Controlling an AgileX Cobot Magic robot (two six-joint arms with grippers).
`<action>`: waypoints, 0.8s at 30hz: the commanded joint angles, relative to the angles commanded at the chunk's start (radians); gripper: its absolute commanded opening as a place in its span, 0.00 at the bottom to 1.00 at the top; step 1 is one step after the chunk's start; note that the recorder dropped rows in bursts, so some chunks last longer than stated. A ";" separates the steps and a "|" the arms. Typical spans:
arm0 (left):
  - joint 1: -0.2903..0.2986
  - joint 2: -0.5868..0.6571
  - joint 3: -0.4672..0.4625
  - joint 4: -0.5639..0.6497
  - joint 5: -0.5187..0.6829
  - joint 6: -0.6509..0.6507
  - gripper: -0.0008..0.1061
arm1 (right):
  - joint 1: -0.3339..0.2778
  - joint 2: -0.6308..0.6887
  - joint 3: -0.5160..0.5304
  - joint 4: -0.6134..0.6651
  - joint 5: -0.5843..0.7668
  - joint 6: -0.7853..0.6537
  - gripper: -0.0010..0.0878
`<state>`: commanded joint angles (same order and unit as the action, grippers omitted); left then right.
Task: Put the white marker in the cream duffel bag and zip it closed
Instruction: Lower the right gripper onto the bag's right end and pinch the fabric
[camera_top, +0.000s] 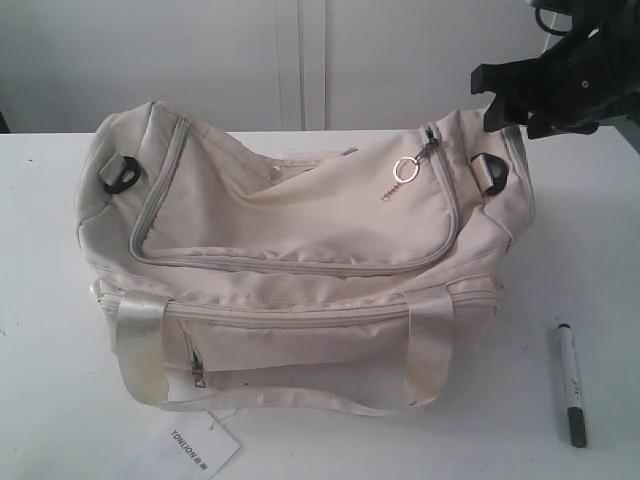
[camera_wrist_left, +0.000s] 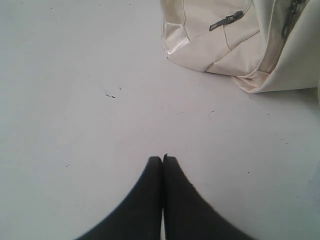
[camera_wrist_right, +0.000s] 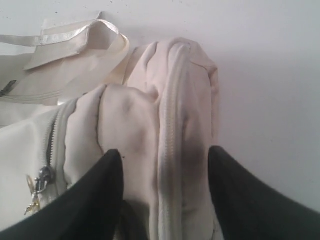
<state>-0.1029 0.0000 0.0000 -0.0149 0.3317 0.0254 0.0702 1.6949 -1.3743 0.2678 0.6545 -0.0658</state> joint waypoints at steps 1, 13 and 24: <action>0.000 0.000 0.000 0.000 0.000 0.000 0.01 | 0.000 0.006 0.000 0.004 0.000 0.000 0.58; 0.000 0.000 0.000 0.000 0.000 0.000 0.01 | 0.000 0.051 0.000 0.056 0.009 0.014 0.54; 0.000 0.000 0.000 0.000 0.000 0.000 0.01 | 0.000 0.033 0.000 0.210 0.041 -0.072 0.01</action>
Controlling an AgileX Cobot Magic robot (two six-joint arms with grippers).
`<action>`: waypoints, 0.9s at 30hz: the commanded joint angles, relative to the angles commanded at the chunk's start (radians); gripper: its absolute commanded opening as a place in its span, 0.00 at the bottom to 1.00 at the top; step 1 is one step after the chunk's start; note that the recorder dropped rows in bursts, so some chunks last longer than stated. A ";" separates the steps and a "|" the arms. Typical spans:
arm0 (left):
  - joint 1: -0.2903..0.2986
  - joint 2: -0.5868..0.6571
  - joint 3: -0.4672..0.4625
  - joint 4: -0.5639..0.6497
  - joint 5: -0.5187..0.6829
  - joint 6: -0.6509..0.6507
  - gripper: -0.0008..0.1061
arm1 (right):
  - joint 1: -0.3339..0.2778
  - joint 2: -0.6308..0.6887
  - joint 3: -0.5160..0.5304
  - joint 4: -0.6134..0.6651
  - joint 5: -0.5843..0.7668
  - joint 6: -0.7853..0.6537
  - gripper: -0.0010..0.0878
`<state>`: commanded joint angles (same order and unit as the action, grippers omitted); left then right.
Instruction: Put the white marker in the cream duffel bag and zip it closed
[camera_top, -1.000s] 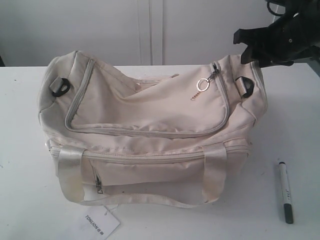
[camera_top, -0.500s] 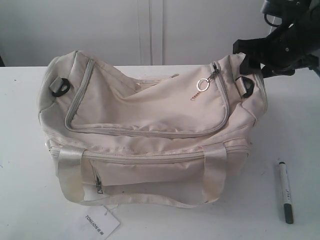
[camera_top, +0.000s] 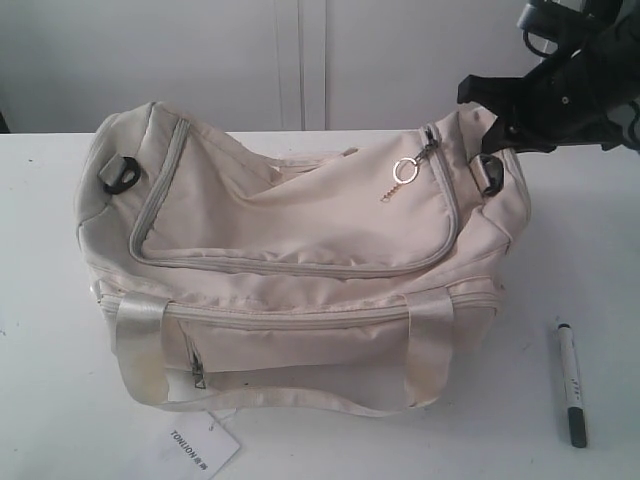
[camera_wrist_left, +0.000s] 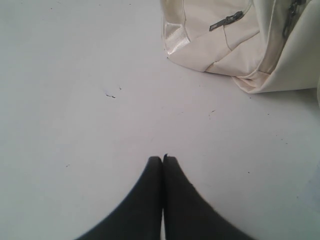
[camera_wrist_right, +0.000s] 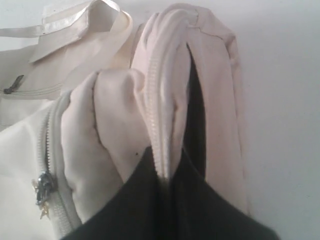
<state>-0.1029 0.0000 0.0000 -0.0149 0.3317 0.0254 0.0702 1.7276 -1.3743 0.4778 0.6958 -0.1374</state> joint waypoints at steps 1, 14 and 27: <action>0.000 0.000 0.000 0.000 0.000 0.000 0.01 | 0.000 -0.002 0.000 0.000 0.000 0.000 0.01; 0.000 0.000 0.000 0.000 0.000 0.000 0.01 | 0.000 -0.004 0.000 0.050 -0.011 0.011 0.01; 0.000 0.000 0.000 0.000 0.000 0.000 0.01 | 0.000 -0.004 0.000 0.050 -0.022 0.011 0.01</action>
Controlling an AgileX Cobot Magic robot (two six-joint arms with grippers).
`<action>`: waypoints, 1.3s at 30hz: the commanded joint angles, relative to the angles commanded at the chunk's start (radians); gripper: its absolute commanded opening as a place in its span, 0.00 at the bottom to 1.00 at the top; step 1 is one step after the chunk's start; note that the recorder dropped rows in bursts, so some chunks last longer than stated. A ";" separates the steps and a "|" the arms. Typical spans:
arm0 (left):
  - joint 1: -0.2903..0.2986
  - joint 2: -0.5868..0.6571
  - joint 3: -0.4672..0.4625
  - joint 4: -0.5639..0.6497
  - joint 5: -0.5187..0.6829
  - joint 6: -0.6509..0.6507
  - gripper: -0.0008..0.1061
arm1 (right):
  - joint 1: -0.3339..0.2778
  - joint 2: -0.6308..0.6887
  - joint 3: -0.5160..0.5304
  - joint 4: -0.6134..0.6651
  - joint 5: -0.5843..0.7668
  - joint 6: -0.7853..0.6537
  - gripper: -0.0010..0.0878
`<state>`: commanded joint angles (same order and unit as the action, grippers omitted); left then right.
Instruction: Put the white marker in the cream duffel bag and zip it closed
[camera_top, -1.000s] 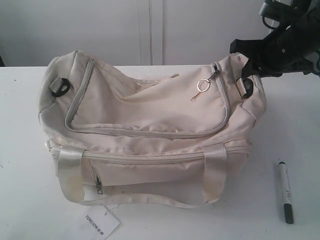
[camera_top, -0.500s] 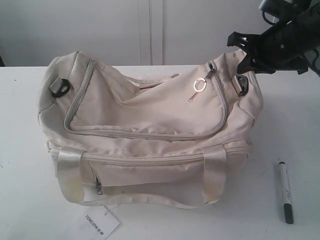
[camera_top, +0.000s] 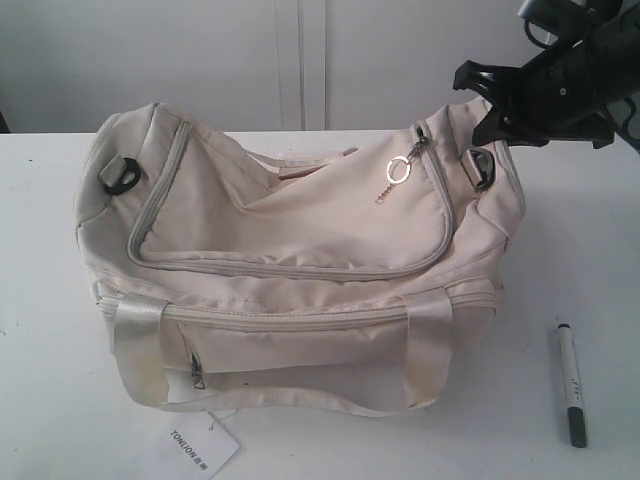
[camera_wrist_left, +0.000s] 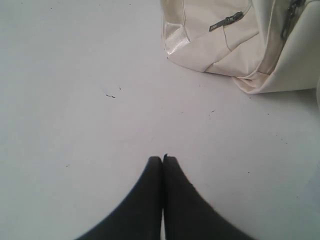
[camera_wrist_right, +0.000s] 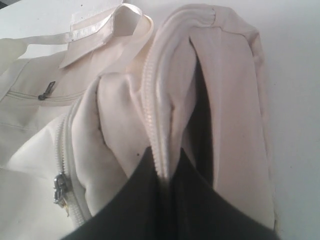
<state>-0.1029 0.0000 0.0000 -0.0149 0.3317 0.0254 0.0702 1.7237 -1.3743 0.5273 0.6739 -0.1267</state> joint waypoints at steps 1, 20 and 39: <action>0.000 0.000 0.000 0.000 0.000 0.000 0.01 | 0.000 0.000 0.000 0.000 0.000 0.000 0.01; 0.000 0.000 0.000 0.015 -0.134 0.002 0.01 | 0.000 0.000 0.000 0.000 -0.002 0.000 0.01; 0.000 0.000 0.000 -0.011 -0.459 -0.051 0.01 | 0.000 0.000 0.000 0.000 -0.002 0.000 0.01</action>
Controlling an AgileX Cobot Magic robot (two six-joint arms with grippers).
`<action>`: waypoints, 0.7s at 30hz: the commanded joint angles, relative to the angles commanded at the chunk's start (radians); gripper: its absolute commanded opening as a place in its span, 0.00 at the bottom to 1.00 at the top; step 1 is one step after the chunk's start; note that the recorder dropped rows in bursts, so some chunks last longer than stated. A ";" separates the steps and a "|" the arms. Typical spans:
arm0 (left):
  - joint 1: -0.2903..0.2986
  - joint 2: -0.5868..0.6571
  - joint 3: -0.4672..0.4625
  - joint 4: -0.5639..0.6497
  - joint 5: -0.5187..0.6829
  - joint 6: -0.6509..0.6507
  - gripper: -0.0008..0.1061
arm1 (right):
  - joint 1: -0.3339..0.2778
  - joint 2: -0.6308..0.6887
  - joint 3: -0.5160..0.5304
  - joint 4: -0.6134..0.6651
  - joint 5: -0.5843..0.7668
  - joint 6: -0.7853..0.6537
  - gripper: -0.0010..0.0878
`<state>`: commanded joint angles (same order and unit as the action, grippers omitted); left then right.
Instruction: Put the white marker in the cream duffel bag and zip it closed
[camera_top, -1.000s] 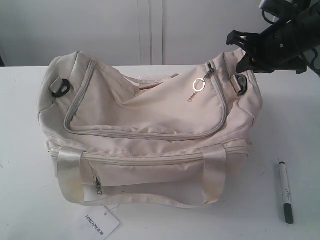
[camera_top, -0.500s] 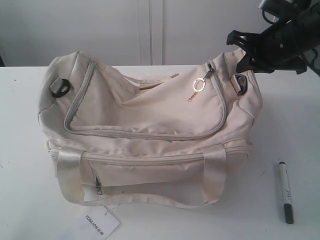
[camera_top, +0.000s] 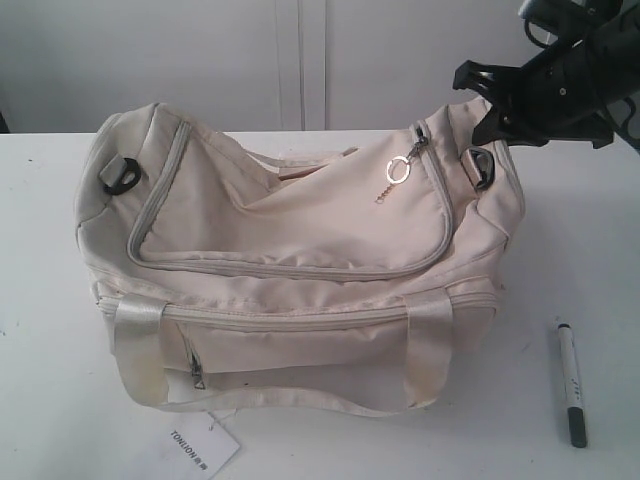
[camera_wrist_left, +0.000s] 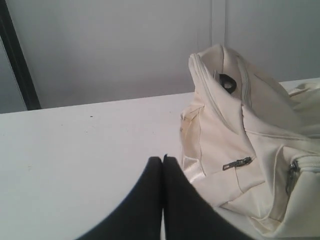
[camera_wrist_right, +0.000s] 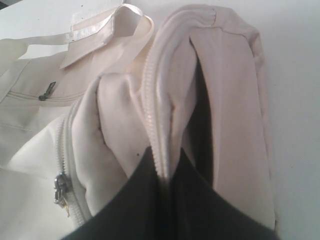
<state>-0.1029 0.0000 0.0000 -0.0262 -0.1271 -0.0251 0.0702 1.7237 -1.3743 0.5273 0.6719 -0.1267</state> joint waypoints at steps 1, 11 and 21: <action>0.000 0.000 0.000 0.000 0.000 0.000 0.01 | 0.000 0.000 0.000 0.000 0.000 0.000 0.01; 0.000 0.000 0.000 0.000 -0.030 -0.002 0.01 | 0.000 0.000 0.000 -0.002 0.000 0.000 0.01; 0.000 0.052 -0.147 0.026 0.120 0.078 0.01 | 0.000 0.000 0.000 -0.002 0.000 0.000 0.01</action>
<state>-0.1029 0.0520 -0.1468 0.0000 -0.0073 0.0526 0.0702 1.7237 -1.3743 0.5255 0.6719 -0.1267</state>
